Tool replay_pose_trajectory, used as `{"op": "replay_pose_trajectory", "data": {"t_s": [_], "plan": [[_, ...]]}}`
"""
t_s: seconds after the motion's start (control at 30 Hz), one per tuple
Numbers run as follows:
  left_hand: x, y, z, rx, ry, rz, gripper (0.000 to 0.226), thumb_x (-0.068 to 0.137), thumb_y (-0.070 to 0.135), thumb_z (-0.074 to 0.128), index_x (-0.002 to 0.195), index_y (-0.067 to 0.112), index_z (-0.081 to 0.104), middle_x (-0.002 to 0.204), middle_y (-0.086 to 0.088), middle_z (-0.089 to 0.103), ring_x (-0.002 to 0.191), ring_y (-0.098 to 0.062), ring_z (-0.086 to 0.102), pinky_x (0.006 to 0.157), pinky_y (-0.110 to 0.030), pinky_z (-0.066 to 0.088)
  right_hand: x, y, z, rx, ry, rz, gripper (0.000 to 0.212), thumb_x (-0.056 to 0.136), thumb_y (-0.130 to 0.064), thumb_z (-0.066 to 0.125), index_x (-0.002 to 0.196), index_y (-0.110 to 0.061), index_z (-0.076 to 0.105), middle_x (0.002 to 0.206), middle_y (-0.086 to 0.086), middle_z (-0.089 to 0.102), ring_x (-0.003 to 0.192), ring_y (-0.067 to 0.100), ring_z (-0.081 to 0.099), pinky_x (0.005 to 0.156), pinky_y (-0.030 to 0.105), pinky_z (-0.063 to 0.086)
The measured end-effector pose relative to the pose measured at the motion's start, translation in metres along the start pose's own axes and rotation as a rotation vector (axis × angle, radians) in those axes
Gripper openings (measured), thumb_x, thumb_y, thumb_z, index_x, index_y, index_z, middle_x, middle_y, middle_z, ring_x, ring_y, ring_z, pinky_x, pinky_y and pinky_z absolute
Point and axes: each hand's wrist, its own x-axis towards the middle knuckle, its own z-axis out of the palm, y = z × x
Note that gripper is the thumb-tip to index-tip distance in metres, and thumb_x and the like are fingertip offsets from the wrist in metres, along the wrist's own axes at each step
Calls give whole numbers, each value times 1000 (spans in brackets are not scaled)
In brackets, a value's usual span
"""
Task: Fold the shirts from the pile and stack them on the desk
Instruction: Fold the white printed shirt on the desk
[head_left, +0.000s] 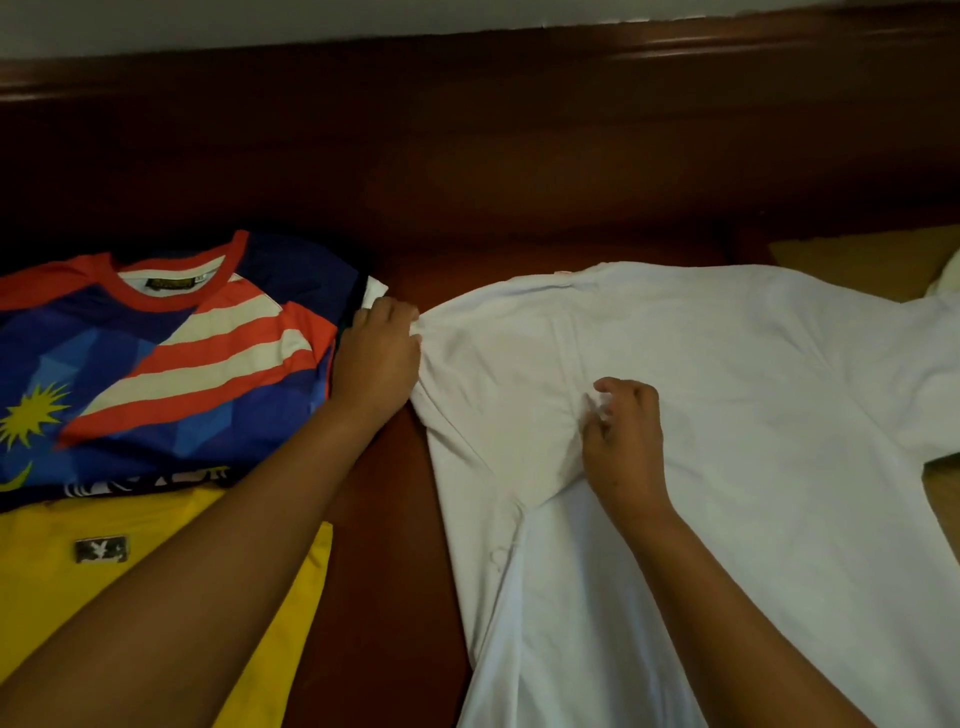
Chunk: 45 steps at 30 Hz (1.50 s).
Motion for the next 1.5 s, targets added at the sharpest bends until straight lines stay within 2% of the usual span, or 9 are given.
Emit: {"op": "replay_pose_trajectory", "data": {"t_s": [0.1,0.3,0.6,0.8,1.1,1.23,1.33,1.43,1.5], "plan": [[-42,19,2,-211,93,-88,26,91,13,55,118,10,57,125,-11,54,113,-28,50,93,-41,44,-20,3,-7,-4,13,-51,30,94,-6,53,124,-8,53,125,4,43,111,20,52,97,30,45],[-153,46,19,-169,25,-113,25,91,22,54,114,15,61,119,-4,57,108,-24,52,89,-40,48,-90,7,-9,-72,-208,-132,9,94,-9,52,98,-11,60,89,-4,53,78,10,50,67,11,35],[-308,96,15,-136,-8,-316,21,88,29,63,105,17,67,109,-5,61,96,-22,54,78,-39,50,-145,-16,-5,-277,-507,-71,27,100,-31,45,83,-12,53,77,3,54,65,13,49,66,24,38],[-381,123,11,-83,-48,-519,42,90,48,55,124,22,58,121,2,56,112,-14,47,91,-28,40,-171,-23,6,-321,-469,0,45,92,-55,50,79,-13,50,63,-1,43,57,11,44,52,21,30],[-430,126,25,-397,-103,-649,18,92,32,58,106,23,62,115,3,58,109,-13,49,89,-28,46,-165,-48,3,-153,-458,221,25,92,-15,54,70,-12,41,73,5,47,71,21,52,63,27,44],[-436,127,19,-562,15,-578,11,90,39,54,93,28,53,100,4,59,97,-18,59,78,-35,56,-167,-52,-17,251,-447,484,8,93,-3,46,94,1,53,95,19,59,83,30,61,69,36,54],[-443,144,10,-534,-69,-425,23,92,42,53,110,27,52,110,5,60,101,-12,60,79,-27,55,-172,-52,-36,588,-464,632,24,95,2,39,116,1,50,118,21,55,100,37,57,82,45,51],[-452,171,3,-563,-226,-207,48,95,39,53,139,31,37,139,10,39,123,-4,43,95,-20,46,-173,-44,-50,708,-469,566,37,95,-9,53,132,-8,47,138,14,44,124,32,47,99,40,44],[-455,183,1,-608,-419,-81,54,96,36,51,145,34,28,148,14,27,132,-7,35,106,-29,40,-178,-31,-58,455,-391,373,34,93,-9,56,126,-14,49,119,11,47,110,28,49,83,32,44]]}}
